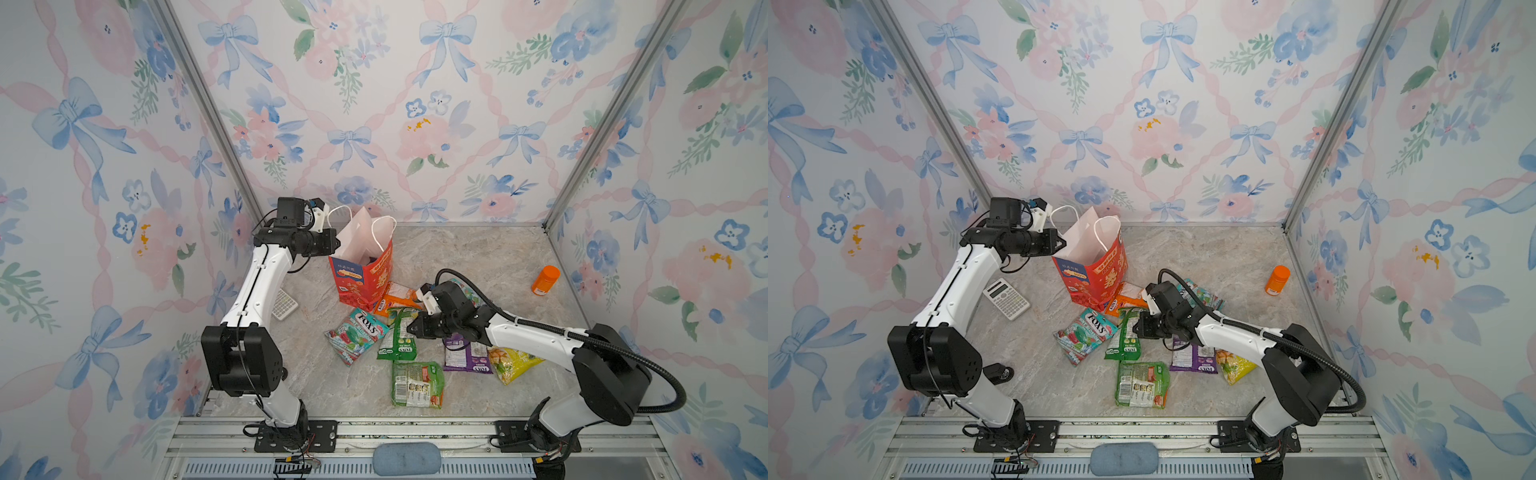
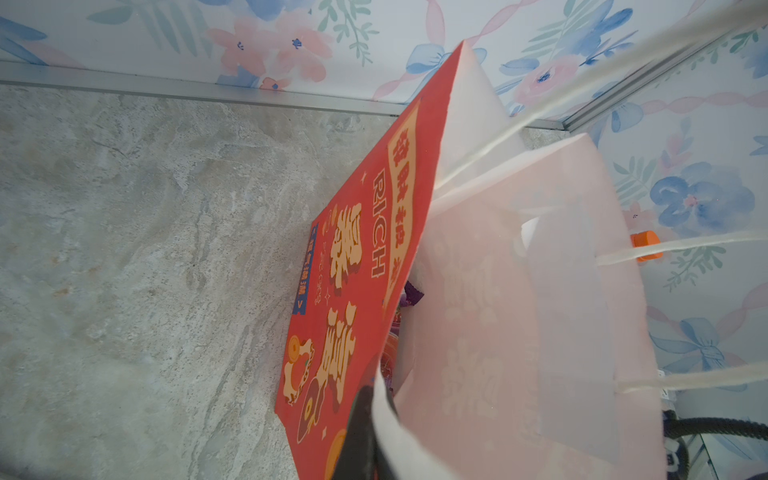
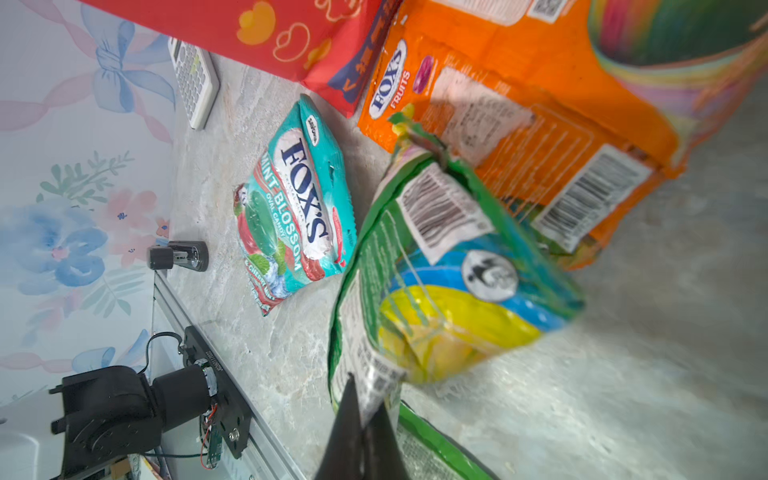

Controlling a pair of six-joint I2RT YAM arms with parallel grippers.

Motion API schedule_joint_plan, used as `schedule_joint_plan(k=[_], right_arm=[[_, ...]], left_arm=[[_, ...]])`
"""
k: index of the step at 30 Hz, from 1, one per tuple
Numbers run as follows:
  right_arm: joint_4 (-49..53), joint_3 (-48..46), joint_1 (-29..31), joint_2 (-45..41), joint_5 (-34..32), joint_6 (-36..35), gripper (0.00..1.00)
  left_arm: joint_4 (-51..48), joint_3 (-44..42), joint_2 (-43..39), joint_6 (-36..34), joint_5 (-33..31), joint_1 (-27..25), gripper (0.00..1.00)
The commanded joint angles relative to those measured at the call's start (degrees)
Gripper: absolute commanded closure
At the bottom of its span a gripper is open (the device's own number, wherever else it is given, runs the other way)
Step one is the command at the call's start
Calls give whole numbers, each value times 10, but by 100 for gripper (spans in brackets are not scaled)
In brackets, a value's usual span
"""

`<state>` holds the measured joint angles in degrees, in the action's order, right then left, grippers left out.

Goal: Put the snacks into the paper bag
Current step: 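Carry the green packet with the right gripper toward the bag opening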

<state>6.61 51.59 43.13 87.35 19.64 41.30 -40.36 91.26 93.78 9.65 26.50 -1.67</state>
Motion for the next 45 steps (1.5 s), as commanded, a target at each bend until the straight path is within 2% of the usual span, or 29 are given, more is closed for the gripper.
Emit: schedule_joint_plan(k=[1,9,13,23,30,35,45], right_arm=[[41,29,-13,-42,-20,-24,100],[130,84,-20,-101,-66,-79,100],[155,118,-18,-117,-63,-92,100],[178,215,42,-131,-67,-122,100],[147,262,93,-101,-59,-130,100],[143,331,120,-48,-39,-141,100],[176,497,120,57,-32,-182,100]], left_arm=[[-16,-15,-11,4,7,3,100],[-17,-15,-10,4,11,3,100],[-16,-15,-11,4,11,3,100],[-17,-15,-9,4,14,3,100],[-16,-14,-8,4,16,3,100],[-16,-14,-9,5,20,3,100],[-16,-16,-10,5,23,3,100]])
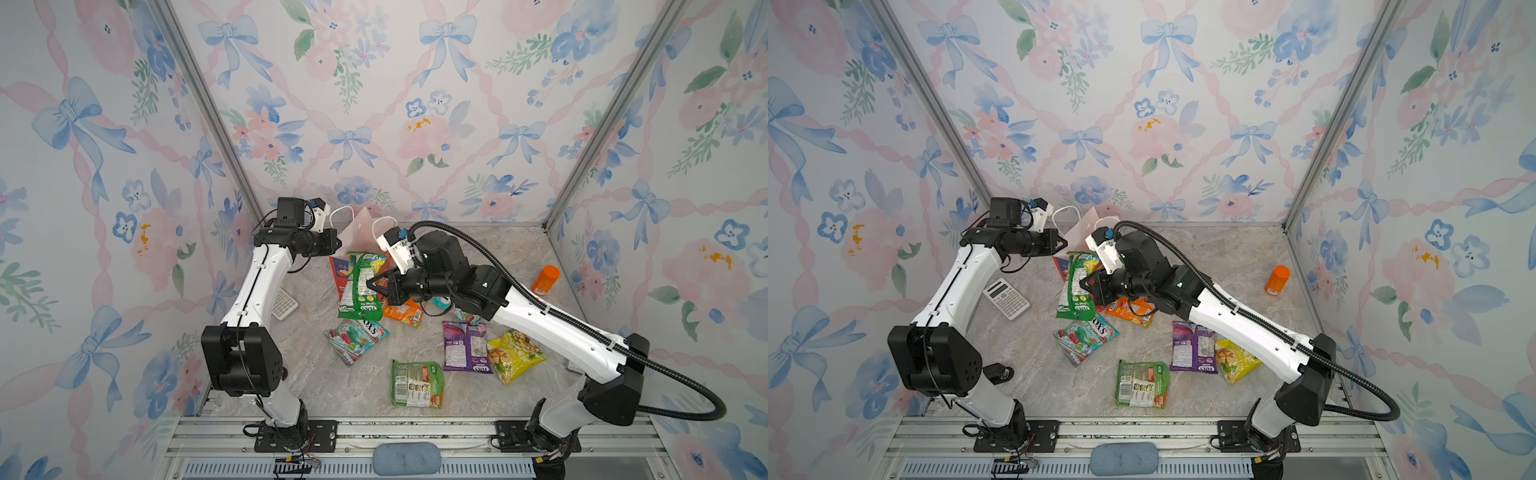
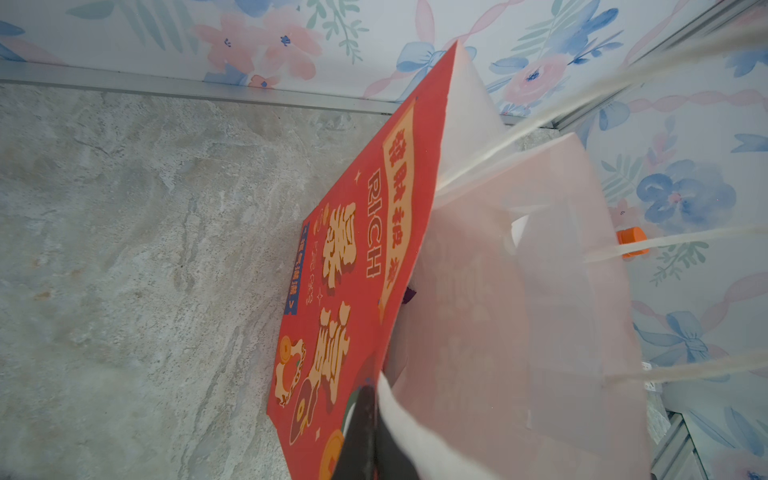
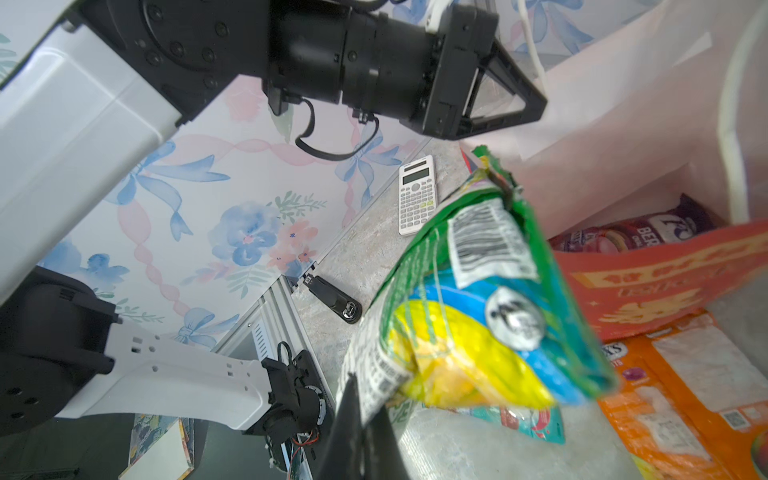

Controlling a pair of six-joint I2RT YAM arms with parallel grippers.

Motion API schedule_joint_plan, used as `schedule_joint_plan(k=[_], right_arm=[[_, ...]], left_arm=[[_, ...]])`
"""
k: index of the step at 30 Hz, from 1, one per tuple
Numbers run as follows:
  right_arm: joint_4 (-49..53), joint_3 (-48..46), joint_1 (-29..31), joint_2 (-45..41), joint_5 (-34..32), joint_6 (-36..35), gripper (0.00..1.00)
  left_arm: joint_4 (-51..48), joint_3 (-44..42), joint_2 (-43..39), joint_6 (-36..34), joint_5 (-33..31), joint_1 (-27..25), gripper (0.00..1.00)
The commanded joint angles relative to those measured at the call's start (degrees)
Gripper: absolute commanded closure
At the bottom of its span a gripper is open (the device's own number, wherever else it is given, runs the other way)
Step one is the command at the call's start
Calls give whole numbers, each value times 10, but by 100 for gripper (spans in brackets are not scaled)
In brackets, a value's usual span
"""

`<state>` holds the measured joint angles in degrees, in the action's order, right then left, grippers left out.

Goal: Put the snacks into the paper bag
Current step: 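Carry the green packet with the right gripper toward the bag opening, then lower the green packet into the bag and open the right gripper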

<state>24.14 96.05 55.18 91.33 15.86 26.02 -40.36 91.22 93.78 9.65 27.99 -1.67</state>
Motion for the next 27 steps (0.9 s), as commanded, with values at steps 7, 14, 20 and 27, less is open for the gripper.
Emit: schedule_joint_plan(k=[7,14,20,27], right_arm=[[23,149,-38,90,8,-43,100],[50,237,-72,149,10,-60,100],[54,267,-95,166,-9,-72,100],[68,313,-117,200,-45,-91,100]], left_arm=[[-16,-16,-14,4,12,4,100],[-16,-17,-15,3,12,4,100],[-16,-16,-16,3,13,3,100],[-16,-16,-15,3,15,3,100]])
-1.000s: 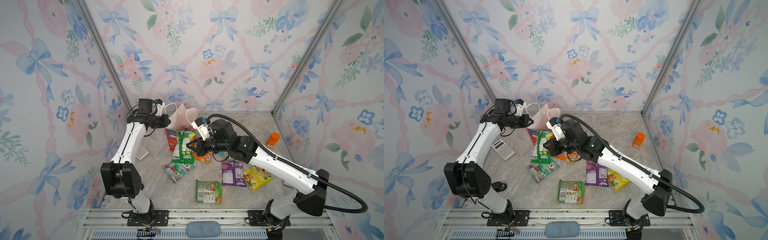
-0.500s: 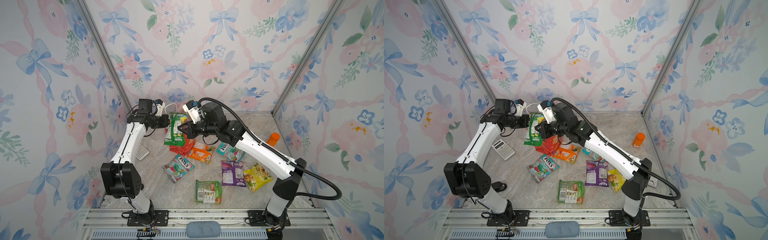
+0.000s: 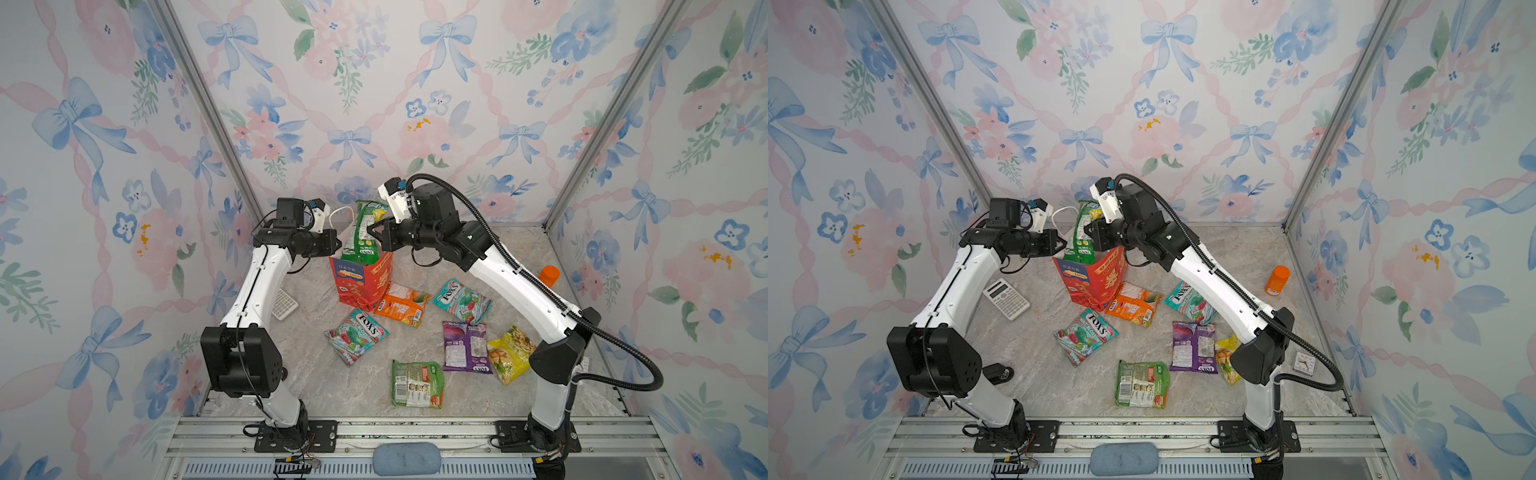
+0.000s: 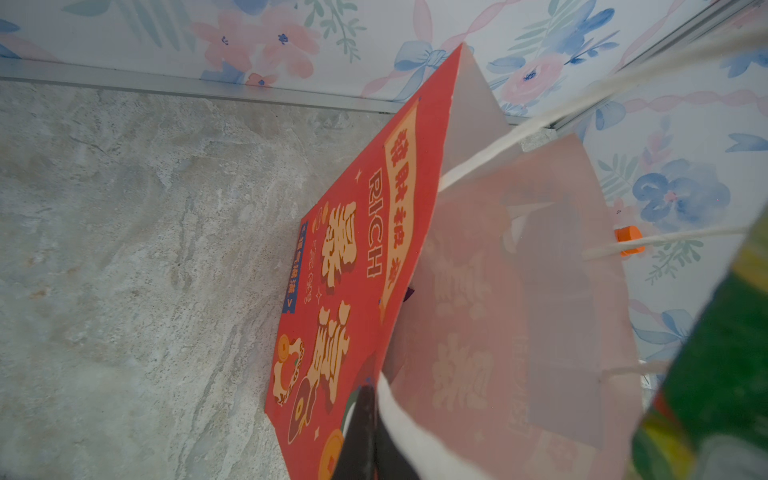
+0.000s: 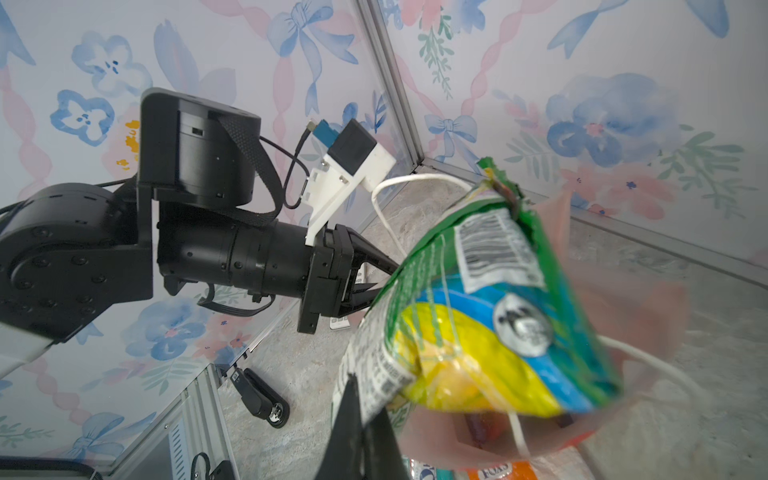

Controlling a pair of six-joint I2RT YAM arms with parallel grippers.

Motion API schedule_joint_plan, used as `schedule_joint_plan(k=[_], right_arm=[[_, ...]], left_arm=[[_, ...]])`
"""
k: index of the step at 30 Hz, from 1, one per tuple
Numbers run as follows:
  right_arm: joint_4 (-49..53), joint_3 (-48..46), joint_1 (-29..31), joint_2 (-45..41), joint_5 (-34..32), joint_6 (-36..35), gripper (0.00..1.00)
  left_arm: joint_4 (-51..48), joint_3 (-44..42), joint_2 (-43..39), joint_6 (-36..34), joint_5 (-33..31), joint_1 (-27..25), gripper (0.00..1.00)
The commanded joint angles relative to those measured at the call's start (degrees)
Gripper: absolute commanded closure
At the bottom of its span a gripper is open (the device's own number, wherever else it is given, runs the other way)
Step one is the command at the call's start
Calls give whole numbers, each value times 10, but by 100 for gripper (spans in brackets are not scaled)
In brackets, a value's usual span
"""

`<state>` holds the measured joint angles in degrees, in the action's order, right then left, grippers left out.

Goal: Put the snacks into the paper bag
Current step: 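Lower the green packet into the bag and open the right gripper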

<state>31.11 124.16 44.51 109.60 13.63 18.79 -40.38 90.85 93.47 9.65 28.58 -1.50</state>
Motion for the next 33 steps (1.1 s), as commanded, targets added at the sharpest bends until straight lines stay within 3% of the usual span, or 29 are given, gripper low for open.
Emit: schedule_joint_plan(k=[1,10,33], right_arm=[[2,43,-13,26,-27,-20,100],[38,105,-7,86,-53,-34,100],[-33,-51,33,19,-70,-5,100]], left_arm=[[-16,-12,-11,3,10,2,100],[-16,-12,-11,2,10,2,100],[-16,-14,-11,3,11,2,100]])
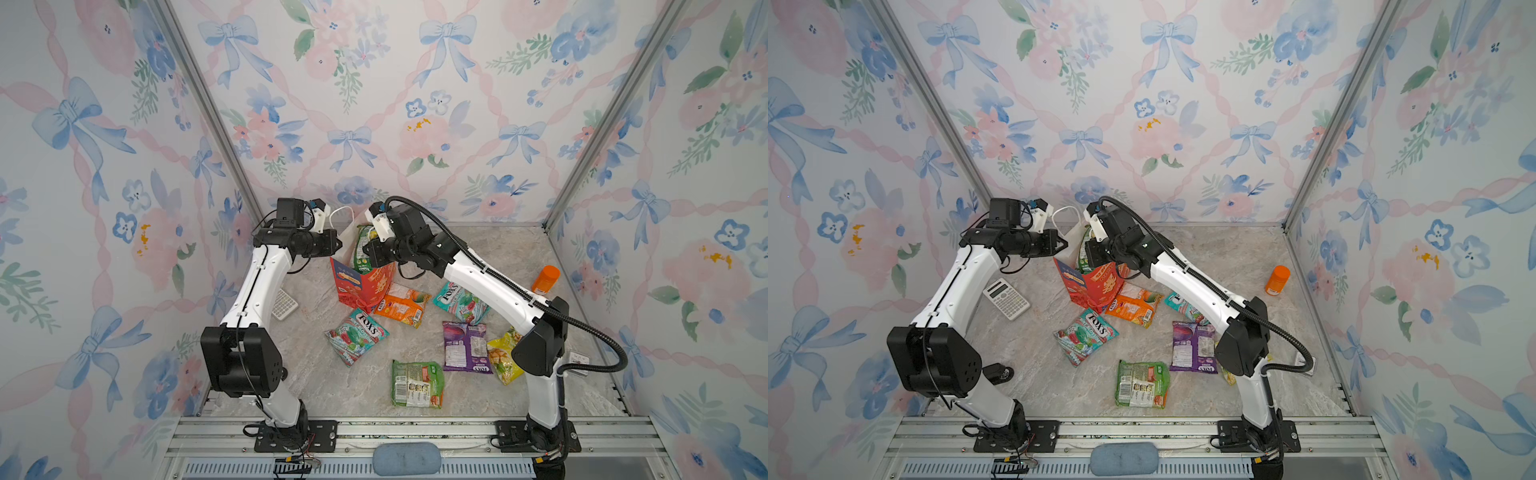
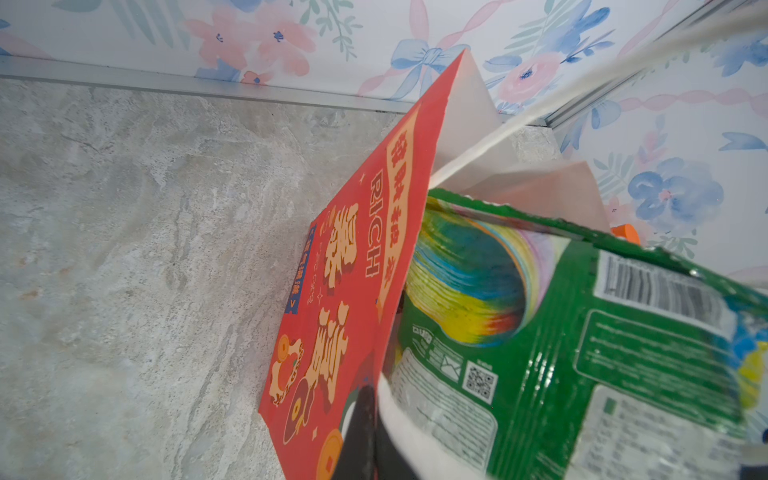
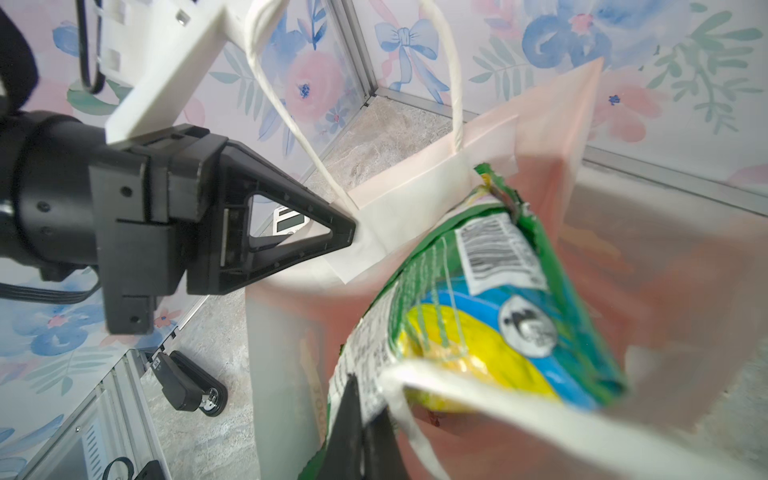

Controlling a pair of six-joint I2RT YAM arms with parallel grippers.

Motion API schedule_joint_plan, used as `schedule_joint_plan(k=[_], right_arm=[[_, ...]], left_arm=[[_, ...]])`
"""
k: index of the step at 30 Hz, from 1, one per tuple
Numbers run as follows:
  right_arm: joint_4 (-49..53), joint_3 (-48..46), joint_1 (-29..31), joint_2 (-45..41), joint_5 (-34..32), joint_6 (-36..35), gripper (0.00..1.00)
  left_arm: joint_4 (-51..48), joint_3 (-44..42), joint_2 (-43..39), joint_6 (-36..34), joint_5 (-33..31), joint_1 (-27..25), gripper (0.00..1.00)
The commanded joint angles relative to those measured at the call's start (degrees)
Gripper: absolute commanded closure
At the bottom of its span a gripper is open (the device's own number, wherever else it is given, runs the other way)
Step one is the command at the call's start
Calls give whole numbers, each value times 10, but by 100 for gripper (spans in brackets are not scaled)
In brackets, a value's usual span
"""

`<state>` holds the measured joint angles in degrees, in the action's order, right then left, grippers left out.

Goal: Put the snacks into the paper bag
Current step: 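Lower the green packet into the bag and open the right gripper, then move the right gripper back down to the purple packet on the table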

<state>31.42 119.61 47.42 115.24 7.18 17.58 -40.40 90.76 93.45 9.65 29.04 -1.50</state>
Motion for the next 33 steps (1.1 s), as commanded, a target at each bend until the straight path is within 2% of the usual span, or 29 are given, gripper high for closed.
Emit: schedule_joint_plan(k=[1,16,18,21,26,33], right_arm=[[-37,-8,2,-36,-5,7,100],[-48,31,-12,15,23,33,100],[-51,24,-17,12,23,40,98],[-64,2,-24,-3,23,50,84],[-92,-48,-31,-52,23,48,50],[-106,-106,-30,-123,31,30,28]], left_arm=[[-16,-12,-11,3,6,2,100],[-16,-12,-11,3,8,2,100],[-16,-12,-11,2,8,2,100],[-16,-12,-12,2,8,2,100],[-16,-12,-11,3,7,2,100],[-16,-12,-10,2,6,2,100]])
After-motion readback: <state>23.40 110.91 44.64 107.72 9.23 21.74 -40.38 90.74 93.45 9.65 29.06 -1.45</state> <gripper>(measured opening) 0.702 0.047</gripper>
